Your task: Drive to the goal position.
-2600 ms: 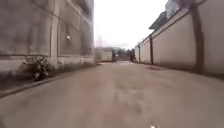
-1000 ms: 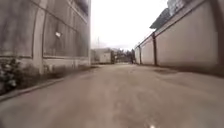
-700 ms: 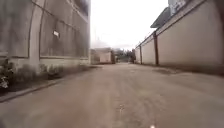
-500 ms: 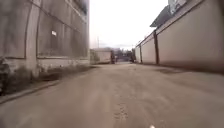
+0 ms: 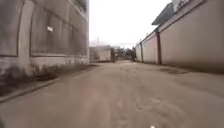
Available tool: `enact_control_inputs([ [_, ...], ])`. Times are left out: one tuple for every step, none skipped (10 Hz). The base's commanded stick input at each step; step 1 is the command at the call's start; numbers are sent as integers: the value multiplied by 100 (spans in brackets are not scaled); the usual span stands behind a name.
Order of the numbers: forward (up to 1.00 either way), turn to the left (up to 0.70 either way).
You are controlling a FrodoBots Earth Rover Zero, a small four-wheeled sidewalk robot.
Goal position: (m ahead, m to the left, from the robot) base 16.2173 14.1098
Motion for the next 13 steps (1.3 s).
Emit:
enact_control_inputs([
  [70,0],
  [70,0],
  [70,0],
  [70,0],
  [70,0],
  [70,0],
  [70,0],
  [70,0],
  [70,0],
  [70,0],
  [70,0],
  [70,0],
  [70,0],
])
